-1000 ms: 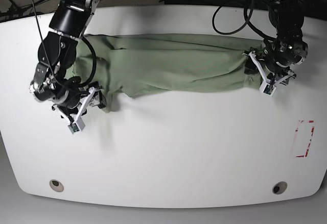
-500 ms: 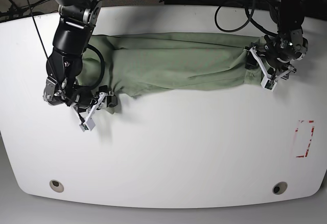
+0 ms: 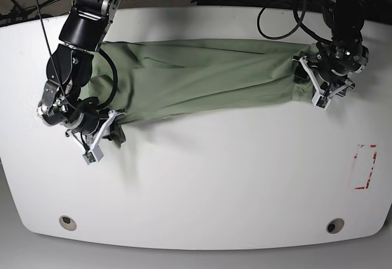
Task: Fold the T-shirt properly
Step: 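Lower the folded edge and press it flat with both grippers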
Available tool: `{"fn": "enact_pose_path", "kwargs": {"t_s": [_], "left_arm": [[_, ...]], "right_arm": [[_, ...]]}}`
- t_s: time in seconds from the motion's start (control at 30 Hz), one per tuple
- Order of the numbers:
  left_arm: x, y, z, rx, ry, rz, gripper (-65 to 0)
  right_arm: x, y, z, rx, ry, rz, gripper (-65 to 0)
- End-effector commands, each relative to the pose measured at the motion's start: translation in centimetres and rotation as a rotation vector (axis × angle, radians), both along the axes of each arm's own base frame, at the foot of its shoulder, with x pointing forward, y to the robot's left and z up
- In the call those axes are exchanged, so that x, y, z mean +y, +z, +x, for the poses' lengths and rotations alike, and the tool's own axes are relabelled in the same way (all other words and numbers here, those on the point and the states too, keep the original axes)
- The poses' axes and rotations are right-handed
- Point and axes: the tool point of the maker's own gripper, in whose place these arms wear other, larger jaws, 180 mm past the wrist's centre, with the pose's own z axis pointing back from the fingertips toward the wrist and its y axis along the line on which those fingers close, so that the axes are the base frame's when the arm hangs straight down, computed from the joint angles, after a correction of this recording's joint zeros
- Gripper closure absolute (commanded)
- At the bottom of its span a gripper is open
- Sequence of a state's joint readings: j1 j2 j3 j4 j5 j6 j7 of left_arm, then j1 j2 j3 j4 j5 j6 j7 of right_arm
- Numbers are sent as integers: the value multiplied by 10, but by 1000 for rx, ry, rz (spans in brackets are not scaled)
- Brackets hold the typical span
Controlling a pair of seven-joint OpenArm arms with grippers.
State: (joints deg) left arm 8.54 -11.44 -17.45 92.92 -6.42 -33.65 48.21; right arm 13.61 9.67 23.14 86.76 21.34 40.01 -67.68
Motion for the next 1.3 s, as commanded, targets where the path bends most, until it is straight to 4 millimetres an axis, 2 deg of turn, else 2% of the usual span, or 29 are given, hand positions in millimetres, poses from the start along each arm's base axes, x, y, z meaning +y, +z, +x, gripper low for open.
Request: {"fn": "enact_pose_path", "kwargs": {"t_s": [0.0,0.27,0.47,0.5,0.63,0.67,0.73,0.8,1.0,1.07,1.17,1.27], "left_arm": [[9,3,0,6,1,39,-426],[13,-15,-8,61,17,25,-426],[20,-16,-11,72,16,39,-426],[20,-15,-11,70,15,38,-426],[19,-14,-9,66,15,38,-426],[19,-14,-9,64,15,38,-426],[19,-12,-7,58,14,39,-426],[19,-11,-7,55,13,40,-426],[19,-10,-5,50,14,36,-426],[17,0,0,20,7,45,-426],[12,19,9,-40,-10,57,-426],[2,44,18,-118,-32,60,-426]], "right_arm": [[-20,20,-8,-47,-33,-63,0],[-24,27,-57,-53,-19,-176,0],[-12,10,-86,-5,12,-121,0],[-13,6,-91,8,9,-117,-27],[-28,-8,-105,52,-76,-80,-249],[-37,-11,-110,62,-120,-68,-323],[-55,-13,-115,62,-194,-55,-422],[-69,-15,-120,61,-252,-43,-493],[-96,-7,-126,33,-348,-43,-509],[-98,-3,-126,24,-352,-51,-509],[-96,9,-123,-8,-339,-76,-509],[-71,16,-118,-36,-283,-35,-509]]}}
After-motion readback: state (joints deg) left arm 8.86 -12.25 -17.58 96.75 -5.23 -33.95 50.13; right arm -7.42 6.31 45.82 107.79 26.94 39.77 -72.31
